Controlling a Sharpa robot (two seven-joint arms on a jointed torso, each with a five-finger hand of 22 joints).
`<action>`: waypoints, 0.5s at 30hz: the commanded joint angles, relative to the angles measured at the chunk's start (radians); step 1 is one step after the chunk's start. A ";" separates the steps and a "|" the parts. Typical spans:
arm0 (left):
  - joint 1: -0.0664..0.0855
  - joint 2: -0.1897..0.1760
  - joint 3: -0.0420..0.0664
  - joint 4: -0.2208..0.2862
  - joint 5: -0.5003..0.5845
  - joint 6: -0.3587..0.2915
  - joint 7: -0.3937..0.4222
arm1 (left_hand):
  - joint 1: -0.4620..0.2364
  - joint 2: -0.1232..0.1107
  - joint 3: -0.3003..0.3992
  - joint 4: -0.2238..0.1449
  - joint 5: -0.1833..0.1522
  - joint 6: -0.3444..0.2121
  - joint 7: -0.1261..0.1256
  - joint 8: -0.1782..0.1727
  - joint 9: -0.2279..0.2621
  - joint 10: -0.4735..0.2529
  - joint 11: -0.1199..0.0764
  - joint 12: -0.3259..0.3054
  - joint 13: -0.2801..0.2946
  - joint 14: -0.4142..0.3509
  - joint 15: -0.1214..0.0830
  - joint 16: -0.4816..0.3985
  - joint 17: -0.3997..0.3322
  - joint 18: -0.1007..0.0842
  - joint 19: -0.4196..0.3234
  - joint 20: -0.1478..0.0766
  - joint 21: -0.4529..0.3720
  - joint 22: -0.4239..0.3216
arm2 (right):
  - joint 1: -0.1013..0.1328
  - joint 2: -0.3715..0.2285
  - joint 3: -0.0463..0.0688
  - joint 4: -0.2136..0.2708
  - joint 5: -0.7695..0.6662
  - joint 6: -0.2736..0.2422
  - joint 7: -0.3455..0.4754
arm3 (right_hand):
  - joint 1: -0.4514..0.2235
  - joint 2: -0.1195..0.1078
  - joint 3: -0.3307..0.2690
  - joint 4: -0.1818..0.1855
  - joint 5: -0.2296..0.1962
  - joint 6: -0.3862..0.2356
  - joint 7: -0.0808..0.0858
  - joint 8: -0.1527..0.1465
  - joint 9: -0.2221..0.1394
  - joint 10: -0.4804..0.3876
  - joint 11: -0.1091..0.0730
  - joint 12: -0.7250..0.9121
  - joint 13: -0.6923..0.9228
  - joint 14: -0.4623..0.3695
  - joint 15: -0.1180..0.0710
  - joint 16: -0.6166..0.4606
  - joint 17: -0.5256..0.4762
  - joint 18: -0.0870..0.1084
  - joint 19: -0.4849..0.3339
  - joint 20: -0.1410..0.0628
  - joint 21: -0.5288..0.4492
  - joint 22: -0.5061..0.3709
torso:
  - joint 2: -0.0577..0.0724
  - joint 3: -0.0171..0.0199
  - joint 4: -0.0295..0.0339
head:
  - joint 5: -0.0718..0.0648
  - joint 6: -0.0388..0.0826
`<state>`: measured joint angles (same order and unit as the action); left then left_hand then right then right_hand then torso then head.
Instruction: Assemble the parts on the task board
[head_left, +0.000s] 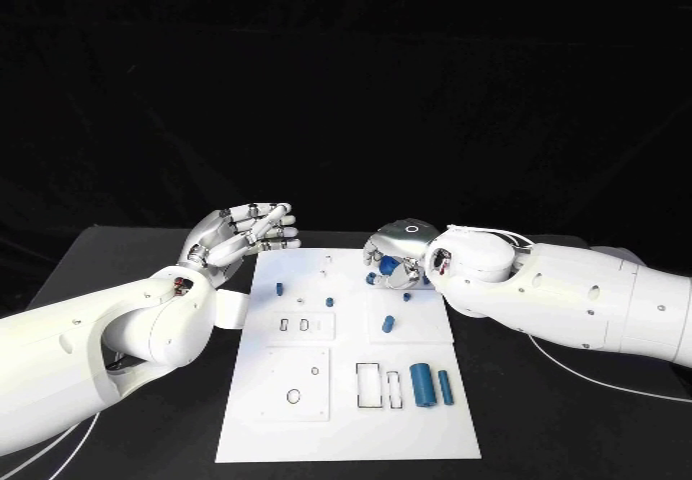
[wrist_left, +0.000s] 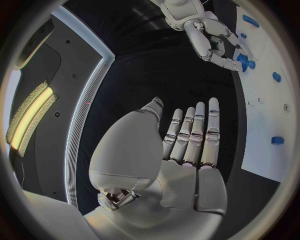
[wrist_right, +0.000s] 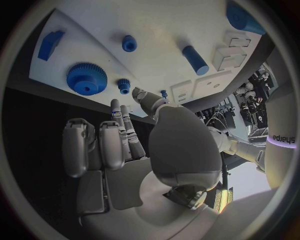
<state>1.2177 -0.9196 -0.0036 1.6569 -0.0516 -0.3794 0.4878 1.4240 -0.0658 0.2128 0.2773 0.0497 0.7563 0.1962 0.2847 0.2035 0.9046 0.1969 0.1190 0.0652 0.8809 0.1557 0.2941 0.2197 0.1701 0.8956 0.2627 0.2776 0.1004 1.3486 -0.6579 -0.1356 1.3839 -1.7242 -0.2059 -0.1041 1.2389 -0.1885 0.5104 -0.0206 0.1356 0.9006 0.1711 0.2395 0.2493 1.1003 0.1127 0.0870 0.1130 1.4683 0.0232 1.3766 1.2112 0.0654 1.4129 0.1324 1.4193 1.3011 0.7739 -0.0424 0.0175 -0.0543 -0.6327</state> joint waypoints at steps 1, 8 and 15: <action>0.003 -0.001 0.001 0.005 -0.004 0.012 0.003 | 0.008 0.000 0.005 0.000 0.002 0.004 0.044 -0.001 -0.001 0.004 0.002 -0.005 -0.001 0.001 0.003 -0.005 0.001 0.015 0.005 0.000 0.002 -0.001 | 0.000 0.008 0.000 -0.009 -0.030 0.025 -0.011 | 0.008 0.002 0.006 0.004 0.006 0.001 0.001 0.004 0.002 0.000 -0.003 0.005 0.002 0.043 0.004 0.008 0.002 -0.010 0.006 -0.001 0.004 0.002 | 0.004 0.0001 0.0003 | 0.001 -0.003; 0.004 0.000 0.001 0.005 -0.004 0.013 0.003 | 0.008 0.000 0.006 0.000 0.002 0.004 0.045 -0.001 -0.001 0.004 0.003 -0.006 -0.001 0.001 0.004 -0.006 0.001 0.015 0.006 0.000 0.002 -0.002 | -0.001 0.018 0.000 -0.028 -0.030 0.034 -0.009 | 0.011 0.006 0.012 0.006 0.006 0.007 0.001 0.007 0.005 0.004 -0.003 0.008 0.003 0.043 0.004 0.012 0.004 -0.012 0.009 -0.001 0.009 0.010 | 0.007 -0.0008 0.0024 | -0.003 -0.007; 0.004 0.001 0.001 0.003 -0.004 0.013 0.002 | 0.008 0.000 0.006 0.000 0.002 0.004 0.045 -0.001 -0.001 0.004 0.003 -0.006 -0.001 0.001 0.004 -0.006 0.001 0.015 0.006 0.000 0.002 -0.002 | -0.007 0.028 0.000 -0.046 -0.029 0.035 -0.001 | 0.011 0.008 0.020 0.009 0.005 0.012 0.002 0.010 0.007 0.013 -0.004 0.014 0.006 0.042 0.003 0.015 0.004 -0.013 0.011 -0.001 0.013 0.017 | 0.010 -0.0007 0.0012 | -0.001 -0.005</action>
<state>1.2202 -0.9210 -0.0035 1.6581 -0.0517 -0.3794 0.4856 1.4240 -0.0658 0.2128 0.2773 0.0497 0.7562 0.1962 0.2846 0.2036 0.9046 0.1969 0.1160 0.0653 0.8809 0.1557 0.2922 0.2196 0.1700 0.8955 0.2627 0.2776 0.0994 1.3437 -0.6322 -0.1359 1.3402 -1.7360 -0.1900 -0.1068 1.2441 -0.1832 0.5259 -0.0111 0.1356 0.9063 0.1729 0.2435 0.2559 1.1042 0.1089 0.0984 0.1180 1.4682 0.0231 1.3880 1.2158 0.0654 1.4201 0.1324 1.4262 1.3081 0.7823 -0.0428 0.0189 -0.0565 -0.6399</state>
